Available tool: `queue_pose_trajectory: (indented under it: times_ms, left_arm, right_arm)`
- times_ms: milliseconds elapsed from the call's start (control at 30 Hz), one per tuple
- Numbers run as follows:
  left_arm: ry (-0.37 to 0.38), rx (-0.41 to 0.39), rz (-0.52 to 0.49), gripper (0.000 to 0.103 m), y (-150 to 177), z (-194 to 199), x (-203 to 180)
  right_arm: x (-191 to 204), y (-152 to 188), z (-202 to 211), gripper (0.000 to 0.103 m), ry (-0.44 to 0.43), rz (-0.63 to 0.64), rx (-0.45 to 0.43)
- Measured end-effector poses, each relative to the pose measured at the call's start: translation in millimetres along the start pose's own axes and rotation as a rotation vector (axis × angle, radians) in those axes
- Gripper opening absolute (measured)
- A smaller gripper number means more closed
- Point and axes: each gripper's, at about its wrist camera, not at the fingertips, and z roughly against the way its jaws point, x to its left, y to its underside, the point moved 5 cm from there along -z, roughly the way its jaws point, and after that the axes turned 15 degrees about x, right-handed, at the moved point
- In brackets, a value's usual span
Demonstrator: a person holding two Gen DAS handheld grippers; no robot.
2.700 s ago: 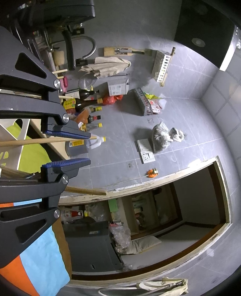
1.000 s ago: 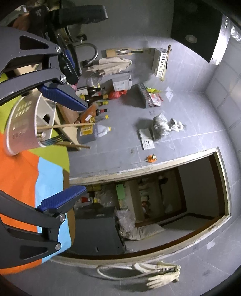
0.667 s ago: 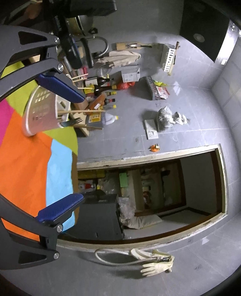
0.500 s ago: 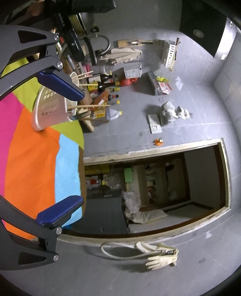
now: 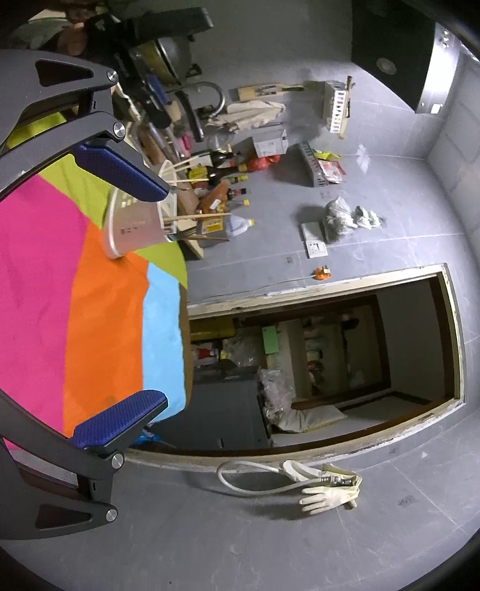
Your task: Organize utensils
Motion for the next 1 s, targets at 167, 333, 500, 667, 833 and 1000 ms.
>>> queue_pose_trajectory:
  times_ms: [167,333,500,667,833,1000]
  left_arm:
    - [-0.028,-0.004,0.008,0.101,20,13,-6]
    - [-0.074,0.003,0.028,0.101,45,17,-5]
    - [-0.141,-0.028,0.039,0.101,57,18,-3]
    - [-0.224,-0.048,0.039,0.101,64,14,0]
    - [-0.242,-0.050,0.030,0.101,74,8,3]
    - [-0.220,-0.018,0.035,0.101,82,-2,6]
  right_arm:
    - [-2,24,11,0.103,0.044,-0.025,0.007]
    - [-4,50,10,0.103,0.134,-0.029,0.005]
    - [3,67,2,0.103,0.195,0.022,-0.006]
    - [5,72,-4,0.103,0.251,0.044,-0.052]
    - [5,73,-15,0.103,0.293,0.060,-0.051]
    - [1,78,-23,0.103,0.307,0.050,-0.036]
